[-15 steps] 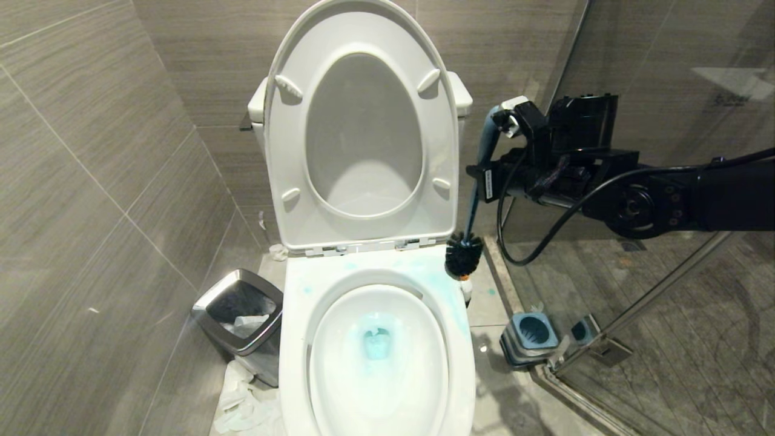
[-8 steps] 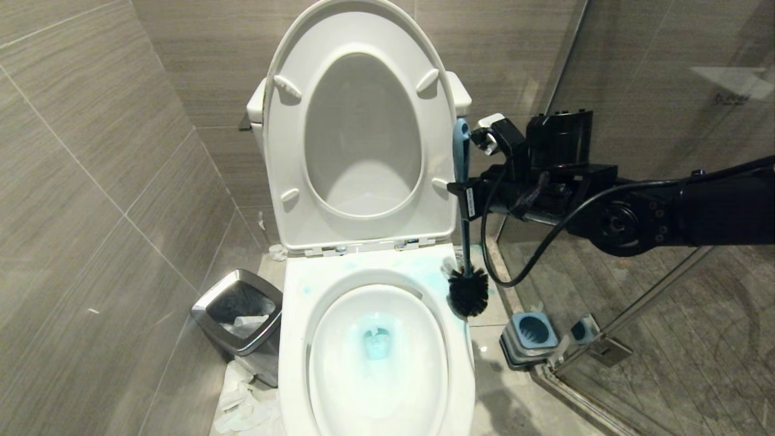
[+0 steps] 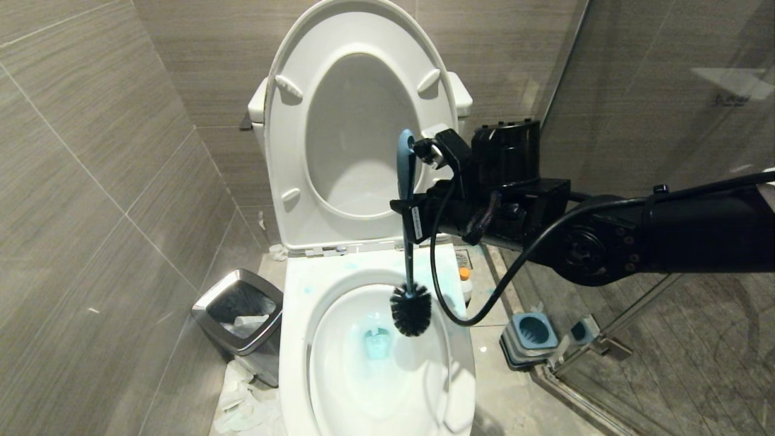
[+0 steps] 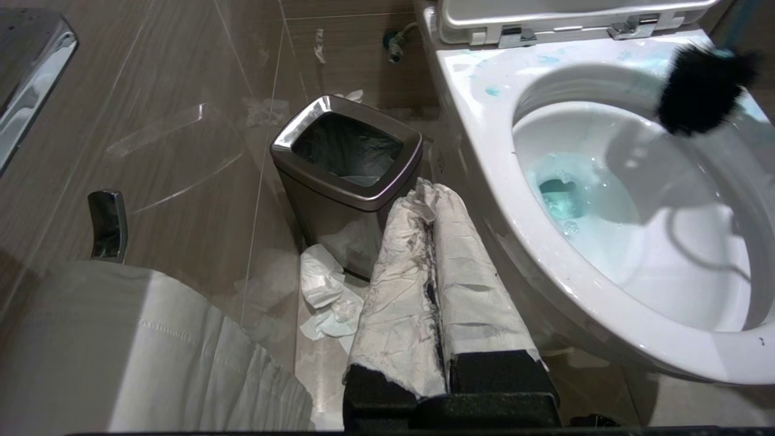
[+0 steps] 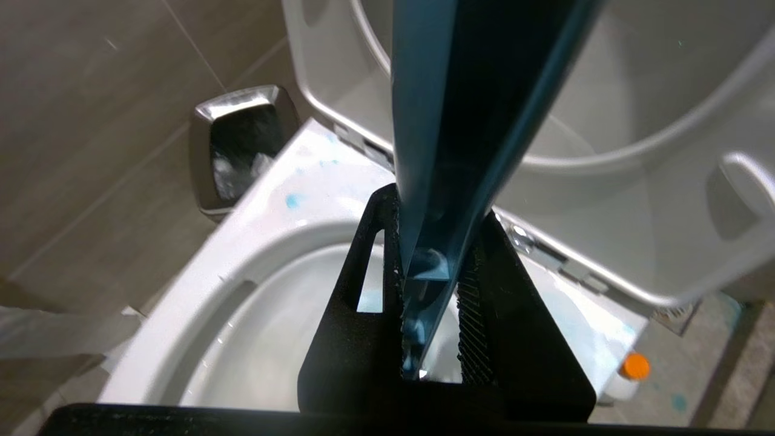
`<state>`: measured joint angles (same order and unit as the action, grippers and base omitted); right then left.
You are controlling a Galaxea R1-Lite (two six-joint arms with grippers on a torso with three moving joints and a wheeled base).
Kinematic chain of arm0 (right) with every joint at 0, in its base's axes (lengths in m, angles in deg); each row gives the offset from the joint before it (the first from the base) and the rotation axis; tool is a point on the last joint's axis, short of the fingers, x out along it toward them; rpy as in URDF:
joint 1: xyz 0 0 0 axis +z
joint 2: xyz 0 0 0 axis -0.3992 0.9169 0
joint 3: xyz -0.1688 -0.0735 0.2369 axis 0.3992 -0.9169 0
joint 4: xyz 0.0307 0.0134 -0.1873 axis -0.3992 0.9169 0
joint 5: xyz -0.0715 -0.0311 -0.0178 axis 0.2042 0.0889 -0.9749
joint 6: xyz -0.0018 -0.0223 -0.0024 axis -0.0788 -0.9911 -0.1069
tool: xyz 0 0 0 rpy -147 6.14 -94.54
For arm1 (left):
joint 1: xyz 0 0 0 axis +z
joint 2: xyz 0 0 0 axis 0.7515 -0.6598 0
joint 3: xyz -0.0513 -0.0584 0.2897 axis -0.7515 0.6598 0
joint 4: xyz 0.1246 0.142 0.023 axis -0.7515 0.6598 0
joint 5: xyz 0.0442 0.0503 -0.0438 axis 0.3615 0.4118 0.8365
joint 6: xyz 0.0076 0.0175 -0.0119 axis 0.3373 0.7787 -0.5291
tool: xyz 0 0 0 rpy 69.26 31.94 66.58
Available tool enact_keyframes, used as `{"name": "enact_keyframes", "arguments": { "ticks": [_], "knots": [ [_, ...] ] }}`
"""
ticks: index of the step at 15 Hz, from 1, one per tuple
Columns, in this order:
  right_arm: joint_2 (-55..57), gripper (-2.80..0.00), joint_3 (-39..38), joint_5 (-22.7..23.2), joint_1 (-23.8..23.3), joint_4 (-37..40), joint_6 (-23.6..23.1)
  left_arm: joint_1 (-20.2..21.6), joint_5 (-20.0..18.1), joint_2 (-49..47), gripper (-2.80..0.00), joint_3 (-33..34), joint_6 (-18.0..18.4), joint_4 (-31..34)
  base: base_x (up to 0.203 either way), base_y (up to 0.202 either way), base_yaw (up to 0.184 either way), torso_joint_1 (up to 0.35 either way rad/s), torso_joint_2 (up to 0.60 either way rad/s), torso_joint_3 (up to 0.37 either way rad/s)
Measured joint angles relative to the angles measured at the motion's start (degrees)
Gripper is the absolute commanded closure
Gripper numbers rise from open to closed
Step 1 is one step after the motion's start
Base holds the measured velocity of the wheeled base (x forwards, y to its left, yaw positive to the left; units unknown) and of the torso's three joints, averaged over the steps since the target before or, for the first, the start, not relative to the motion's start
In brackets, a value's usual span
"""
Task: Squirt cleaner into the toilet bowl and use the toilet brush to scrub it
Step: Scrub the toilet bowl
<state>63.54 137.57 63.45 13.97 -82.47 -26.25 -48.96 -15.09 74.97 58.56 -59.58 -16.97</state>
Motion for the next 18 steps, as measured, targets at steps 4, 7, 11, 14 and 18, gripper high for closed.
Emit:
{"name": "enact_keyframes", "arguments": {
  "ticks": [4,7,11,14,18],
  "knots": [
    [0.82,0.00,5.81,-0.17,0.44,-0.04,0.92,-0.02,0.00,0.00,0.00,0.00,0.00,0.02,0.000,0.000,0.000,0.000,0.00,0.000],
    [1.14,0.00,7.15,-0.44,-2.63,0.04,-0.09,0.00,0.00,0.00,0.00,0.00,0.02,0.02,0.000,0.000,0.000,0.000,0.00,0.000],
    [1.97,0.00,7.33,-0.45,-8.16,-0.01,-2.68,-0.06,0.00,0.00,0.00,0.00,0.00,0.00,0.000,0.000,0.000,0.000,0.00,0.000],
    [2.98,0.00,7.40,-0.38,-11.02,-0.17,-2.90,0.00,0.00,0.00,0.00,0.00,0.00,0.00,0.000,0.000,0.000,0.000,0.00,0.000],
    [4.52,0.00,7.46,-0.16,-12.58,-2.24,-3.10,-0.02,0.00,0.00,0.00,0.00,0.00,0.00,0.000,0.000,0.000,0.000,0.00,0.000]
  ]
}}
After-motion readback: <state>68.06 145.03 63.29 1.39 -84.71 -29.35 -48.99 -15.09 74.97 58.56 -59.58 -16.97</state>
